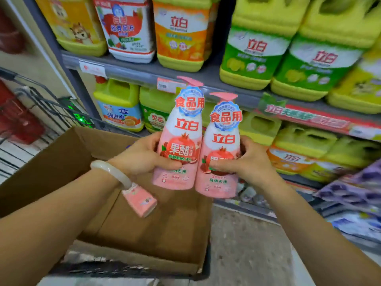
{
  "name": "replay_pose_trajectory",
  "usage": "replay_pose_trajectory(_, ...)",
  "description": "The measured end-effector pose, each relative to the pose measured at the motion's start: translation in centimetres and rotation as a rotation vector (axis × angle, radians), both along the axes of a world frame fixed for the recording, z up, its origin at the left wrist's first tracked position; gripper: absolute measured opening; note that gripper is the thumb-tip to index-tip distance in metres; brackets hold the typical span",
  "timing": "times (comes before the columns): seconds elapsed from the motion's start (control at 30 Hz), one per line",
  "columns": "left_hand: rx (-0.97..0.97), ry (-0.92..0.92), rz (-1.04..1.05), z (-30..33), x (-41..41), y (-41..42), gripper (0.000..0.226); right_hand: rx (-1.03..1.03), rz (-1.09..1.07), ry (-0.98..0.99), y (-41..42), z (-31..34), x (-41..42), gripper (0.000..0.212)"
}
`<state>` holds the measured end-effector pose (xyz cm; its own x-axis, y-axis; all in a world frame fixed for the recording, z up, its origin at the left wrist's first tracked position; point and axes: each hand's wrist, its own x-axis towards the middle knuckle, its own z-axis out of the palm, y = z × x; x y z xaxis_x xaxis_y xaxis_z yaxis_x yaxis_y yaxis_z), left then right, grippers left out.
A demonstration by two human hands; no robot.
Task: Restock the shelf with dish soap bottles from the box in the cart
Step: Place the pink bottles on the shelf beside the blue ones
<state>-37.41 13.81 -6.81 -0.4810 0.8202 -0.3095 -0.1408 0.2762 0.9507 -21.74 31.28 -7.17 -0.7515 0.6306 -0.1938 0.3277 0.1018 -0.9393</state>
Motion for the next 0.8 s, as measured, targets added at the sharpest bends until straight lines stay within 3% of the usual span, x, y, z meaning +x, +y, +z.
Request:
replay_pose_trajectory(0.2,0.16,0.004,-0.107,6.6,13.3,4.8,0.062,0.077,-0.123,0.101,3.4,6.9,15.3,0.052)
replay_pose_trajectory(0.37,0.251,-0.012,-0.231,10.5,24.3,10.4,0.062,0.175,-0.296,0.146,5.7,11.4,28.3,0.063)
replay_pose_trajectory(0.47,0.297,0.009,-0.326,12.9,30.0,14.1,0.068,0.204,-0.394,0.188,6.8,14.1,35.4,0.057)
replay_pose_trajectory(0.6,0.358,0.026,-0.436,16.0,36.2,18.4,0.065,0.265,-0.517,0.225,8.5,17.0,42.6,0.065)
replay_pose_trajectory(0.8,0.423,0.038,-0.583,19.5,42.9,25.5,0.064,0.31,-0.615,0.283,12.0,20.5,50.3,0.052)
